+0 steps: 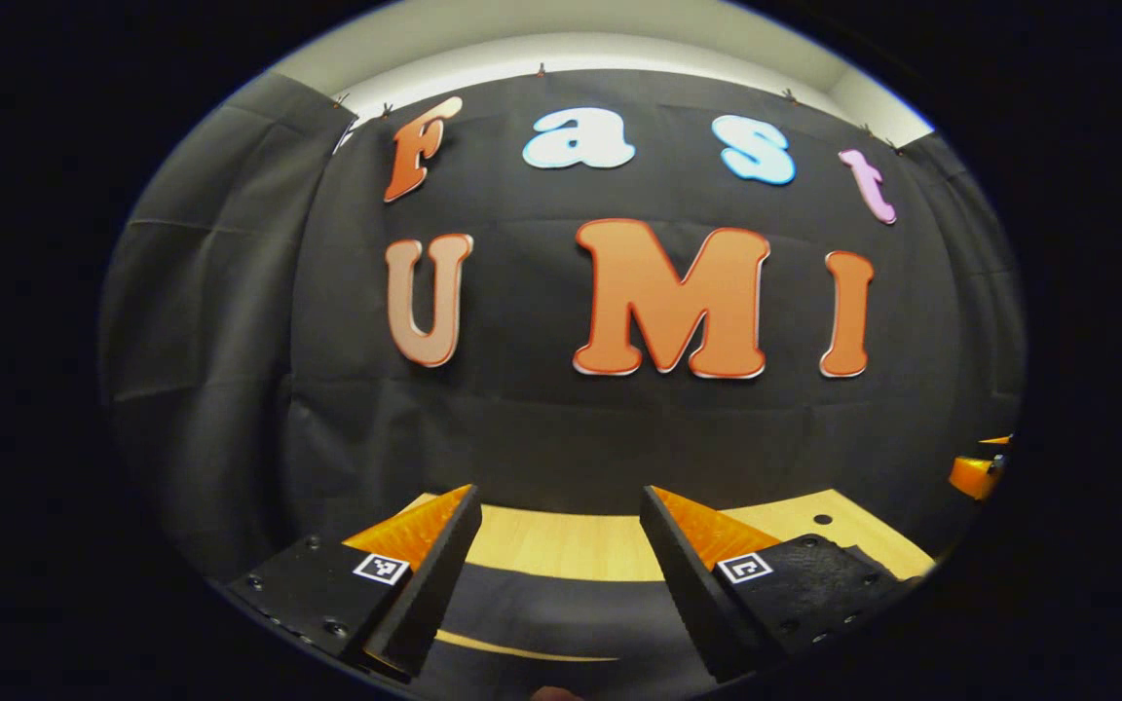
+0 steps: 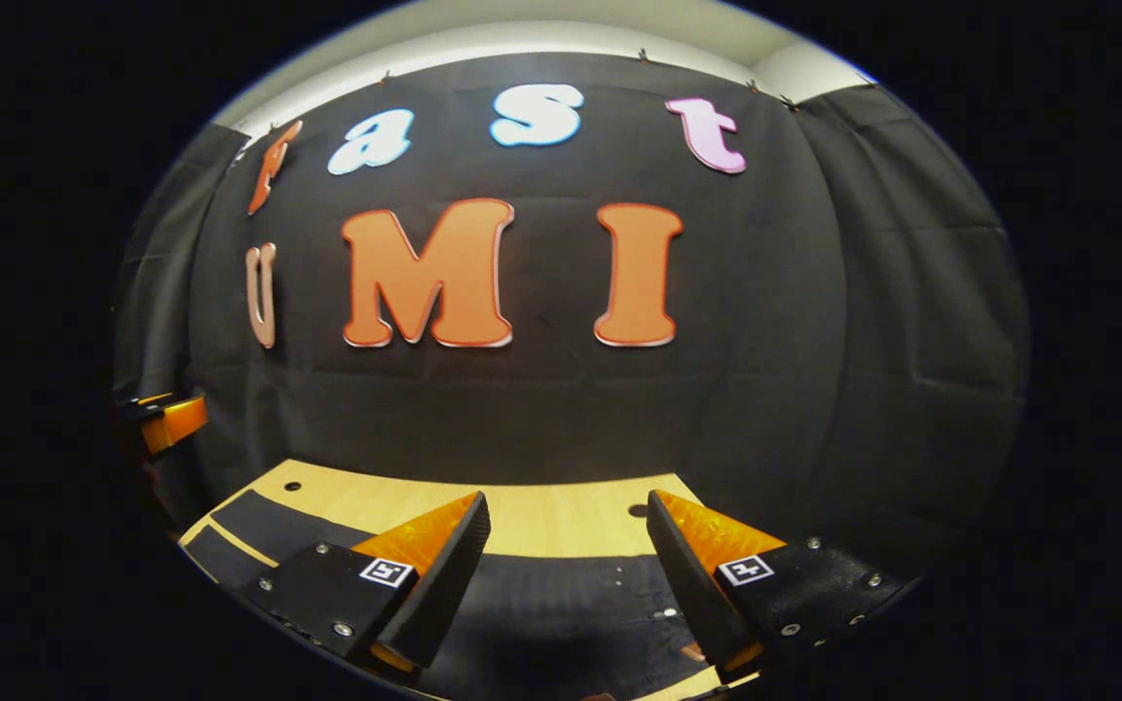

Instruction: Grasp the waist and the cuffs of the jeans and fold them to make the two legs overlap; first hold the waist and fold one-third of the jeans toward the cuffs, then hold the cuffs and fold the remaining one-third in the same direction to finish folding.

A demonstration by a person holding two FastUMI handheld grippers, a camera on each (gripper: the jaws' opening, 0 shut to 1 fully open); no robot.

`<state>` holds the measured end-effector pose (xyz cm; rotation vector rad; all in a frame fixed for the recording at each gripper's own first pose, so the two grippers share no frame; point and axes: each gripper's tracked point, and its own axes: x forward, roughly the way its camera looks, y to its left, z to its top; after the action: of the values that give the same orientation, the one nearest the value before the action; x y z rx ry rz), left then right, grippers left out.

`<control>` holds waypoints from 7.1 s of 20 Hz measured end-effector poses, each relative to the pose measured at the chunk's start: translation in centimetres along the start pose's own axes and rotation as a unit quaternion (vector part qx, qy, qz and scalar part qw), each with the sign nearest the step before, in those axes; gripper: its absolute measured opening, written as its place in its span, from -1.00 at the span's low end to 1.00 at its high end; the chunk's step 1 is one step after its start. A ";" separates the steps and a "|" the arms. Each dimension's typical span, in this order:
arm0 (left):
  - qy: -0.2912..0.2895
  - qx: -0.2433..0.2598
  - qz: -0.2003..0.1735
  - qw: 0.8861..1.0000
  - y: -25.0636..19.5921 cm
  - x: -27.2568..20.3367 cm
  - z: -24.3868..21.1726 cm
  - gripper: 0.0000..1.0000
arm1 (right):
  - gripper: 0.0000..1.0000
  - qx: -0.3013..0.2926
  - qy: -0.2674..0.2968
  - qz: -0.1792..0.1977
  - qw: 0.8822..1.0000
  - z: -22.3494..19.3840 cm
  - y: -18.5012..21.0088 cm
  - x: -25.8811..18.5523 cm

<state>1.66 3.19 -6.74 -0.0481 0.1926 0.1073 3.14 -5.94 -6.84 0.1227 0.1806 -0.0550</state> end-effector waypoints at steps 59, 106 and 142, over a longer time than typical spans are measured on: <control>0.574 -0.337 0.337 0.666 34.8 -8.0 -38.3 0.24 | 0.51 0.248 0.548 -0.220 0.768 -34.0 -10.7 -0.8; 0.356 -0.392 0.092 0.843 32.3 26.0 -23.2 -0.98 | -0.70 0.543 0.314 -0.120 0.769 -24.7 -6.2 21.3; 0.378 -0.027 0.008 0.925 31.8 26.4 -24.7 0.93 | 0.58 0.333 0.436 -0.220 0.807 -33.9 -11.5 16.9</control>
<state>19.26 36.01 -37.31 -0.1419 0.9650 0.1066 13.01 -13.78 -44.38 0.8182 1.1208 -0.5362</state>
